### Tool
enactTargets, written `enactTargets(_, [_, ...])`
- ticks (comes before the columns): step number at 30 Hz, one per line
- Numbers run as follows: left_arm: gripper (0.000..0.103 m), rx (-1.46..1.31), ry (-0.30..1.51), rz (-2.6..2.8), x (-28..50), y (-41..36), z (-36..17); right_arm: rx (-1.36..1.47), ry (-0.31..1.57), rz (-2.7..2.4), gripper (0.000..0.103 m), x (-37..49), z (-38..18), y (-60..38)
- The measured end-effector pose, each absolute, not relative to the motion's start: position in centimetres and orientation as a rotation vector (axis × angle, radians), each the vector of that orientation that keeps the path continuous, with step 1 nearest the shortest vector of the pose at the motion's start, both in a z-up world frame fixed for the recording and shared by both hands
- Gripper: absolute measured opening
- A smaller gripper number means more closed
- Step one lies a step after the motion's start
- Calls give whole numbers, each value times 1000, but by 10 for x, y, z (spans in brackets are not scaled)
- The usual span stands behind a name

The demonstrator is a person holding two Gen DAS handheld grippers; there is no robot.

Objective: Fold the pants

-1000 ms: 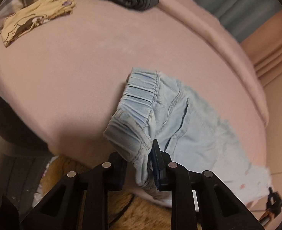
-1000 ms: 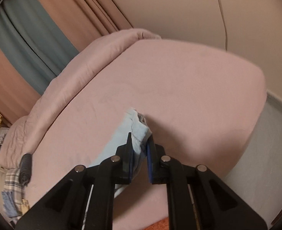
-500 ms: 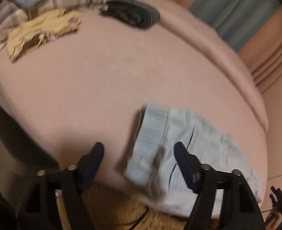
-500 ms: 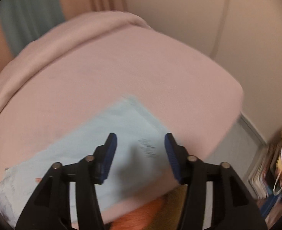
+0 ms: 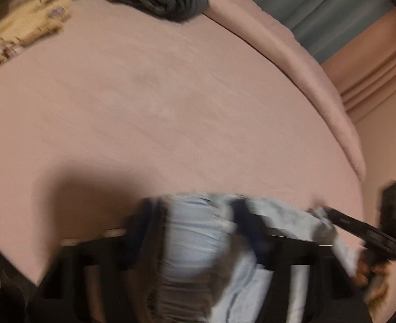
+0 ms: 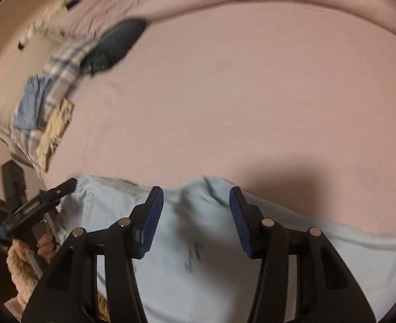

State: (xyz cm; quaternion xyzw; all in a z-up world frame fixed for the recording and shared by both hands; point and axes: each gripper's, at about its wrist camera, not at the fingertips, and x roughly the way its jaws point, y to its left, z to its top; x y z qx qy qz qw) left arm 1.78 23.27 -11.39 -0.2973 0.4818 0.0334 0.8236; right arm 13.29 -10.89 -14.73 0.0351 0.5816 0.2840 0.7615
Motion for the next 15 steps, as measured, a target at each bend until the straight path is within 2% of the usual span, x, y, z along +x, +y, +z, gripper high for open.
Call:
enactTargets(2, [39,-590,1027,91,16,229,-112,-2,1300,582,11,123,-156,-101])
enactTargets(6, [36,-575,967,97,6,227,-92,122,1226,585,8,116,-126,-119])
enactTargets(10, [36,-556,916,88,3,227,-75,119,1148,580,8,119,-99,-126])
enactTargets(15, [41,-443,1001,159,27,225,-111,69,1227,518,8,136,-143,-113])
